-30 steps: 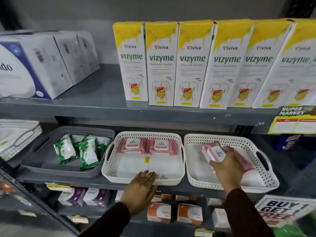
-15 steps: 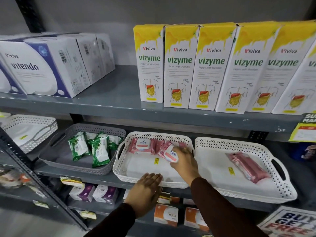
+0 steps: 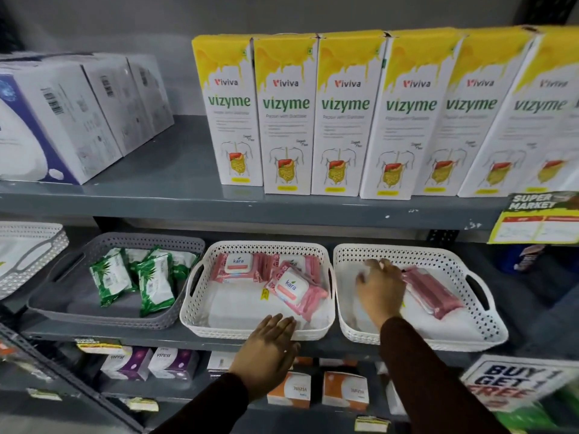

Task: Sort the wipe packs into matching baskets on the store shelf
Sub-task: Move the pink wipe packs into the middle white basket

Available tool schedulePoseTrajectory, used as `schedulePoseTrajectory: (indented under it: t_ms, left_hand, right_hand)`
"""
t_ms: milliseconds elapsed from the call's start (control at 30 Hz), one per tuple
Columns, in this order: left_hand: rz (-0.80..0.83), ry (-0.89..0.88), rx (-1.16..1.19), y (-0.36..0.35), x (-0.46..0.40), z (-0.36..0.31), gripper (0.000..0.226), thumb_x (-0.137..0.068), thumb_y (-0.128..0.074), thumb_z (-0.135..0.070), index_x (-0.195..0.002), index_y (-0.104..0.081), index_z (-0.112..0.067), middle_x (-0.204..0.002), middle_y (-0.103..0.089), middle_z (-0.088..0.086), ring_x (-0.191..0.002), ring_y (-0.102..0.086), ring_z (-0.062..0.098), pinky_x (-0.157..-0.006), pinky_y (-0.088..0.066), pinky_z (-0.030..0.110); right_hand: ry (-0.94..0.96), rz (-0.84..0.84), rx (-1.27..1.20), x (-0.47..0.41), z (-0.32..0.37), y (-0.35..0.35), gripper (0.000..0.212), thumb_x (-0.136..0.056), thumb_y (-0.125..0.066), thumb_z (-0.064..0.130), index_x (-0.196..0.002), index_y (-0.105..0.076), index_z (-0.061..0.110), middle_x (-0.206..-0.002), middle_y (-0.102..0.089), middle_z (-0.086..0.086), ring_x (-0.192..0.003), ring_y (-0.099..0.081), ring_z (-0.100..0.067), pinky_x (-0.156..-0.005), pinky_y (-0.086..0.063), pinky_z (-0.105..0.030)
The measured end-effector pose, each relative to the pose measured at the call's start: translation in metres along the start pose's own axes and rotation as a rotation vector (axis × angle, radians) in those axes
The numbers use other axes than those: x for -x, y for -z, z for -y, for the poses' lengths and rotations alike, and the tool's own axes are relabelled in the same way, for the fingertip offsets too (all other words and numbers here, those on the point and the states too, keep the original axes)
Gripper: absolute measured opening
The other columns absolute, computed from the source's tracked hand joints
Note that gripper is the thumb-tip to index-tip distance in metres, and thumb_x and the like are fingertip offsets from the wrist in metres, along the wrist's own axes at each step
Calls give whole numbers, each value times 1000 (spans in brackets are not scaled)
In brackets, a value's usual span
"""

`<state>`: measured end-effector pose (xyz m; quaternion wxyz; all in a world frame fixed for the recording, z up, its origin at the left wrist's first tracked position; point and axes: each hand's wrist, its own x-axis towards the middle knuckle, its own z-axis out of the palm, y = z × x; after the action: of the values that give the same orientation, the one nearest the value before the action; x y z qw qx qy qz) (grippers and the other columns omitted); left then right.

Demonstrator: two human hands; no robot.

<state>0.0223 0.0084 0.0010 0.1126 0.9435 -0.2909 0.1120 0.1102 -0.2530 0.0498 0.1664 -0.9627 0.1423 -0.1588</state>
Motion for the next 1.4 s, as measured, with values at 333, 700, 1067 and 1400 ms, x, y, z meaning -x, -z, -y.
schedulePoseTrajectory:
  t_ms: [333,700,1067,1400]
  left_hand:
    - [-38,-115,-47,-11,-24,-32,50,-95,-41,-37,-129,-59,-6,-127,-63,11,-119,-57,28,-108,-35,41]
    - [-68,-138,-52,-6,-22,-31,49,-95,-40,-39,-127,-62,-10,-124,-66,7,-114,-61,22,-105,-33,34]
    - [-42,-156,-12,-7,-22,-23,50,-98,-37,-41,-133,-57,-12,-130,-62,6,-119,-58,21,-105,-34,34]
    - [-5,-101,19,12,9,23,48,-96,-39,-35,-136,-52,-12,-136,-57,6,-128,-49,25,-107,-38,41]
  right_hand:
    - [-314,261,166,-15,-88,14,81,-63,-89,35,-132,-48,20,-128,-58,-11,-118,-54,-37,-94,-45,-50]
    - [-176,419,-111,13,-49,19,61,-66,-80,39,-119,-53,28,-109,-64,-4,-96,-66,-27,-81,-55,-38]
    - [-326,479,-398,16,-46,11,53,-75,-67,66,-87,-66,14,-79,-71,-3,-72,-68,-21,-75,-59,-40]
    - [-392,239,-216,21,-1,-6,85,-63,-84,42,-127,-33,18,-108,-66,-16,-94,-66,-37,-79,-57,-45]
